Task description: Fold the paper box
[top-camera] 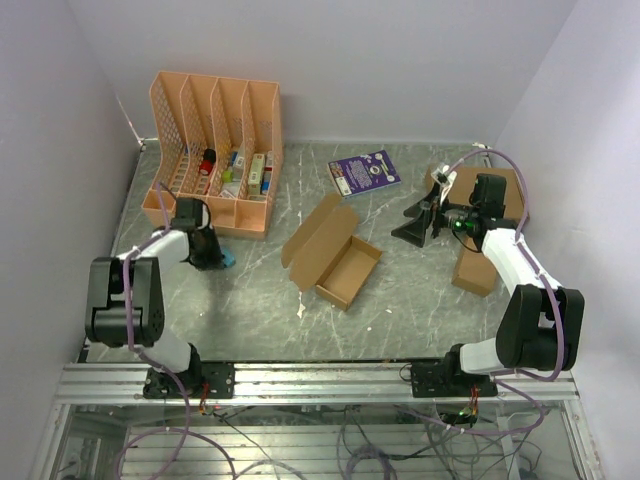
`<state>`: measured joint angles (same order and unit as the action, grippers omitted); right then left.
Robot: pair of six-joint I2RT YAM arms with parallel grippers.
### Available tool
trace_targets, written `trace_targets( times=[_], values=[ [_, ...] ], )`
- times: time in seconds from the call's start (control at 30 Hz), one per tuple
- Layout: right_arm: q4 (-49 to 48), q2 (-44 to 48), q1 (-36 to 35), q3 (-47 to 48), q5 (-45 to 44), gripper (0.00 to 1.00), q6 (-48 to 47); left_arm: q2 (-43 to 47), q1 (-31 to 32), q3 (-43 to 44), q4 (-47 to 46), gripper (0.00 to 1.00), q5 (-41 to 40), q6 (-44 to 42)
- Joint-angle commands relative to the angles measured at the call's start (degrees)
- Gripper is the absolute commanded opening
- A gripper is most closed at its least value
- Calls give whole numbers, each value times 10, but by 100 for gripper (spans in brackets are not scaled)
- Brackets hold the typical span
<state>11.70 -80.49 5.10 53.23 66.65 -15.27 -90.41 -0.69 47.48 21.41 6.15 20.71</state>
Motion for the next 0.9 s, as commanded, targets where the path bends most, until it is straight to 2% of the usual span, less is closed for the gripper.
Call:
trace_targets(
  times=[0.0,0.1,0.2,0.3,0.43,0.6,0.73,0.87],
  values=[
    [14,15,7,9,5,98,-24,66,45,-47,-15,16,46,55],
    [21,15,11,3,11,98,-44,147,47,-40,17,33,-10,63],
    [53,8,15,7,19,98,-84,220,47,-14,58,45,-51,68],
    [71,3,17,8,25,98,-115,282,47,-31,59,65,-65,140],
    [52,11,18,3,33,98,-80,307,47,-73,16,79,-106,246],
    [-5,20,18,-19,30,98,-31,252,50,-25,82,82,-161,337],
    [48,-15,18,7,27,98,-70,222,71,-33,45,82,-182,357],
    [65,-27,18,15,18,98,-88,140,79,-7,63,80,-189,351]
  ],
)
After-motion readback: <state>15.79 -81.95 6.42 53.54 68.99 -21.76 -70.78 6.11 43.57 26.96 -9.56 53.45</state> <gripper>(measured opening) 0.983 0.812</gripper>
